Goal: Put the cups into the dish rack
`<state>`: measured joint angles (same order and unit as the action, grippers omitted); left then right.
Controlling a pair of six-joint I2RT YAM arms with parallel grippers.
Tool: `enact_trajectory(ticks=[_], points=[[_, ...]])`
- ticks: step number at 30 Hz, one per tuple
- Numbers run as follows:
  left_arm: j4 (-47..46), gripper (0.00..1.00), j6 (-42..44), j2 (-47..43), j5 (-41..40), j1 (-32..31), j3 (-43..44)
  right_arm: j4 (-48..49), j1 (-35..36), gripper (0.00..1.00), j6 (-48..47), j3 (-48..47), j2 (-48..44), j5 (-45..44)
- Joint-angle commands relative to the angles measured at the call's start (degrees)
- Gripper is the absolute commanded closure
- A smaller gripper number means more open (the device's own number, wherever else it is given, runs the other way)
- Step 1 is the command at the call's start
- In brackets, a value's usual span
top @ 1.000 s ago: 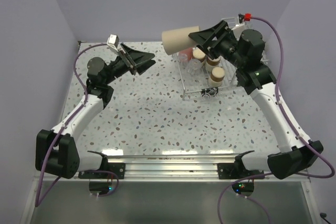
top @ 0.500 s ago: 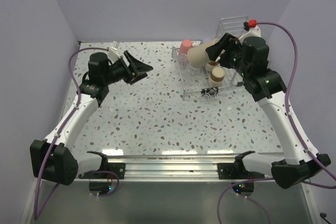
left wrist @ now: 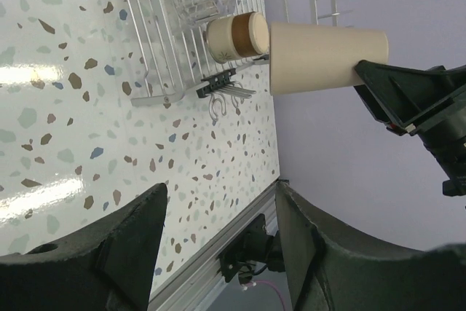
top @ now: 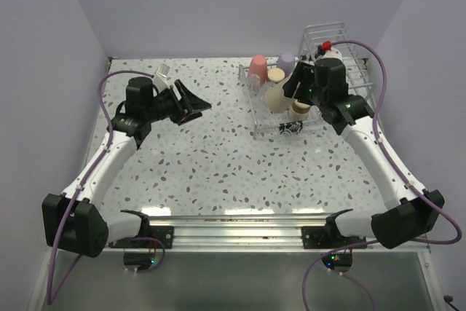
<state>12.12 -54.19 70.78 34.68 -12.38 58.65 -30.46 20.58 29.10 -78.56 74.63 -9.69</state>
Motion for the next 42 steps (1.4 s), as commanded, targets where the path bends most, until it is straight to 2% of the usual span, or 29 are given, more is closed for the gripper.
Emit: enact_trajectory(ticks=[1, 20, 42], points=[[0.54, 0.36, 2.51, -0.47, 0.57, 0.34, -1.0, 3.3, 0.34, 1.0, -0.89, 0.51, 0.69, -2.08], [0.01, 0.38, 4.45, 3.13, 1.62, 0.34, -1.79, 7.16, 1.57, 1.0, 1.57, 3.07, 8.86, -1.65], [-0.87, 0.38, 5.41, 5.59, 1.01, 0.43, -1.96, 9.19, 2.89, 1.0, 1.75, 0.43, 17.04, -0.85]])
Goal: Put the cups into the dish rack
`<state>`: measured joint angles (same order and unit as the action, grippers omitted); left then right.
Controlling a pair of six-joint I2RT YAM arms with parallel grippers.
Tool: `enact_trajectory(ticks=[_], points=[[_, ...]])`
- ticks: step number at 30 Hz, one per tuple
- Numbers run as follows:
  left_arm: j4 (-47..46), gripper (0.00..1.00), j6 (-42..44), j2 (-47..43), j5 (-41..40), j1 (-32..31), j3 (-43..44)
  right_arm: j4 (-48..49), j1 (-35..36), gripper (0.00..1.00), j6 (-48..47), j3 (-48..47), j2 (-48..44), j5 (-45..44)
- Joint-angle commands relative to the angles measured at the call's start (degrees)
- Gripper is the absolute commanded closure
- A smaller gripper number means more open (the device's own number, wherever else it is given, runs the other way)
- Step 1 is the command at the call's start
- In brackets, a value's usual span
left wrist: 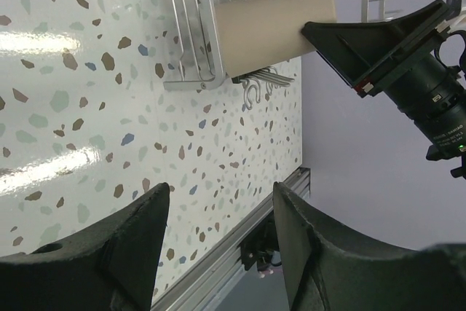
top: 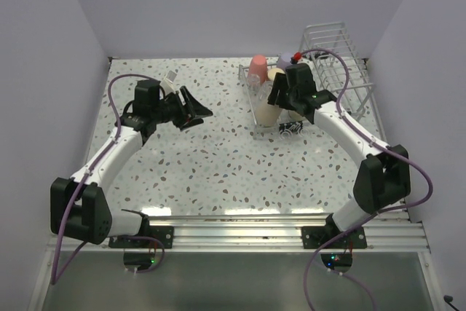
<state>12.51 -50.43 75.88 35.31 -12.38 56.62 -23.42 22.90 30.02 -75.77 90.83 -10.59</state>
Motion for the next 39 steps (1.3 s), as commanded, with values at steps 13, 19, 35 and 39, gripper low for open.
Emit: enact_trajectory(ticks=[13, 19, 35, 39], points=[[-1.61, 0.39, 2.45, 1.38, 0.81, 0.6, -0.02, 0.66, 2.5, 1.0, -1.37, -4.3, 2.86, -6.19], [-1.61, 0.39, 2.8, 1.73, 1.16, 0.96, 0.07, 0.04, 3.47, 1.0, -3.04, -4.48, 3.3, -8.48], [-1.18, 0.39, 3.15, -0.11, 1.16, 1.22, -1.78, -0.66, 7.07, 1.0, -8.31, -3.07, 4.8, -15.95], [-0.47, 0.39, 3.76, -0.29, 0.99, 1.31, -1.6, -1.54, 7.51, 1.0, -8.75, -2.9, 4.97, -16.92]])
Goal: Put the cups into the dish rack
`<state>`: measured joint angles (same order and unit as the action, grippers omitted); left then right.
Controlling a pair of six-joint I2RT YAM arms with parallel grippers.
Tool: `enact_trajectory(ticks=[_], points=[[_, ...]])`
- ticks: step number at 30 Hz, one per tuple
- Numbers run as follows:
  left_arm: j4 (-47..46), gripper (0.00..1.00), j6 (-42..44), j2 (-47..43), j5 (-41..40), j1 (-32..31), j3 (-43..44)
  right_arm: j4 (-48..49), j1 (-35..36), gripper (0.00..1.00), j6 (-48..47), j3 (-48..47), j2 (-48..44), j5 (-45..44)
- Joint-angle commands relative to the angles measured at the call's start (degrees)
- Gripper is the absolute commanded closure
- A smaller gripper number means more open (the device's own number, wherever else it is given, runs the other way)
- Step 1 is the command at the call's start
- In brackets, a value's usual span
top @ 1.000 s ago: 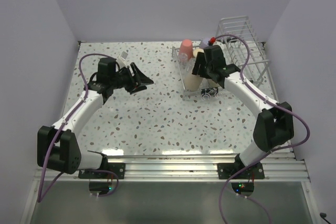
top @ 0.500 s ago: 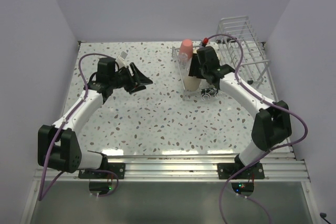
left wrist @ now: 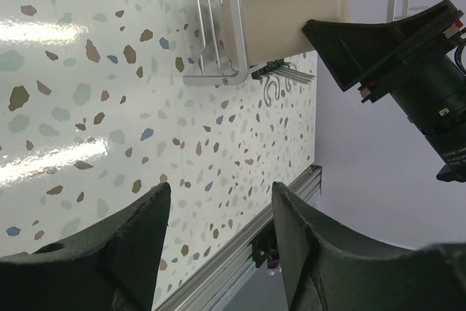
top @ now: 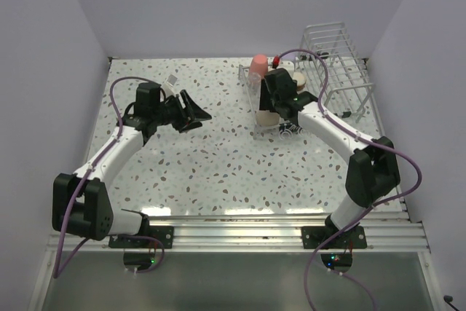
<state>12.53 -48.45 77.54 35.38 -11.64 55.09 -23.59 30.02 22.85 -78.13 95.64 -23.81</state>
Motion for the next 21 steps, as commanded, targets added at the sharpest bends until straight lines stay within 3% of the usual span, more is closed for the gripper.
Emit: enact_trajectory(ticks=[1, 6, 8, 9, 14, 16, 17, 19, 21], points=[[-0.32, 0.39, 1.78, -2.04, 0.84, 0.56, 0.02, -1.45, 0.48, 1.0, -1.67, -0.36, 0.08, -3.7], [-0.23, 0.39, 1.86, -2.13, 0.83, 0.57, -0.07, -2.6, 0.74, 1.0, -2.55, -0.27, -0.18, -2.21], [-0.23, 0.39, 1.86, -2.22, 0.66, 0.56, -0.07, -2.86, 0.83, 0.91, -2.9, -0.18, -0.45, -2.11], [-0.23, 0.39, 1.86, -2.22, 0.66, 0.56, 0.02, -2.77, 0.92, 0.85, -2.99, -0.01, -0.71, -2.03], [-0.05, 0.39, 1.86, -2.74, 0.4, 0.56, -0.07, -2.33, 1.0, 0.36, -3.69, 0.78, -2.38, -1.59], [0.12, 0.39, 1.78, -3.0, 0.48, 0.56, -0.07, -2.51, 1.0, 0.25, -3.78, 0.7, -2.56, -1.5], [0.12, 0.39, 1.69, -3.09, 0.4, 0.56, -0.07, -2.6, 1.09, 0.12, -3.87, 0.61, -2.73, -1.5], [0.21, 0.39, 1.69, -3.44, 0.31, 0.65, -0.07, -2.69, 1.09, 0.03, -3.87, 0.43, -2.91, -1.5], [0.3, 0.39, 1.69, -3.62, 0.22, 0.56, -0.07, -2.95, 1.0, 0.02, -4.04, 0.26, -3.26, -1.67]])
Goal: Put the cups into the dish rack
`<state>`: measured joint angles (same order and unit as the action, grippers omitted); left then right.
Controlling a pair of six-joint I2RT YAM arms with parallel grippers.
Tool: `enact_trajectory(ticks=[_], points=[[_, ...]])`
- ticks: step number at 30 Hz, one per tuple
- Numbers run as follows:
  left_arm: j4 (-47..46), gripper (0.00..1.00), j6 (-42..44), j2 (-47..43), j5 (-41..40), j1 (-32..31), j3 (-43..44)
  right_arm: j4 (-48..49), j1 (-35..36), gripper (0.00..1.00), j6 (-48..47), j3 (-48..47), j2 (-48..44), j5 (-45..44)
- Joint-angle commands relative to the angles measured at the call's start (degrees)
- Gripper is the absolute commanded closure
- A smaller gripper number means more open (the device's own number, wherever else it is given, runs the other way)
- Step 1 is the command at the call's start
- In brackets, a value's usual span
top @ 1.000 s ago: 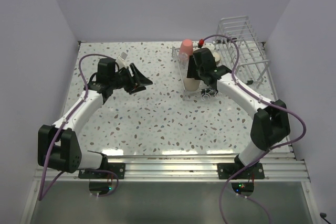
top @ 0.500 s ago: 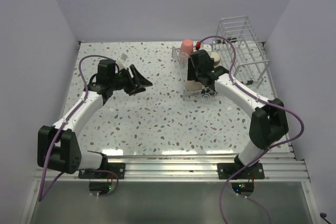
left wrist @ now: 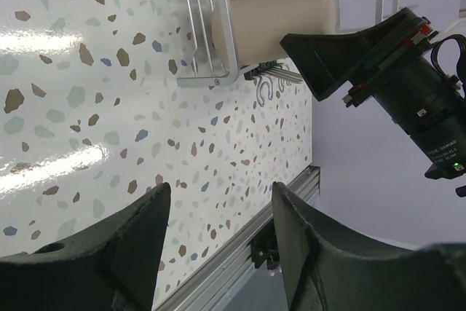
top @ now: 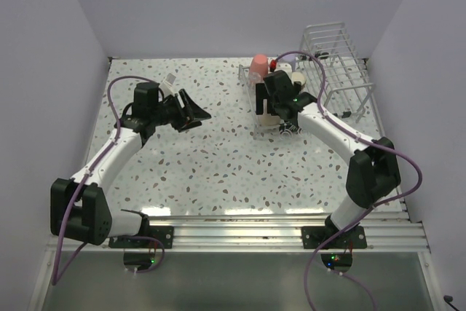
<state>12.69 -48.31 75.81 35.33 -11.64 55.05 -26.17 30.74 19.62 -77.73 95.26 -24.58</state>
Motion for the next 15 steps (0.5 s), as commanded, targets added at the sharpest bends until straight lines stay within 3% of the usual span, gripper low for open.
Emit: enact_trajectory(ticks=[1, 15], points=[[0.23, 0.39, 1.38, -2.16, 0.18, 0.56, 0.15, -0.37, 0.37, 0.02, -0.81, -0.14, -2.98, -0.91], [4.78, 0.39, 3.12, -4.88, -2.63, 0.91, 2.33, -6.96, 0.37, 0.02, -0.72, -4.97, -13.6, -0.74]])
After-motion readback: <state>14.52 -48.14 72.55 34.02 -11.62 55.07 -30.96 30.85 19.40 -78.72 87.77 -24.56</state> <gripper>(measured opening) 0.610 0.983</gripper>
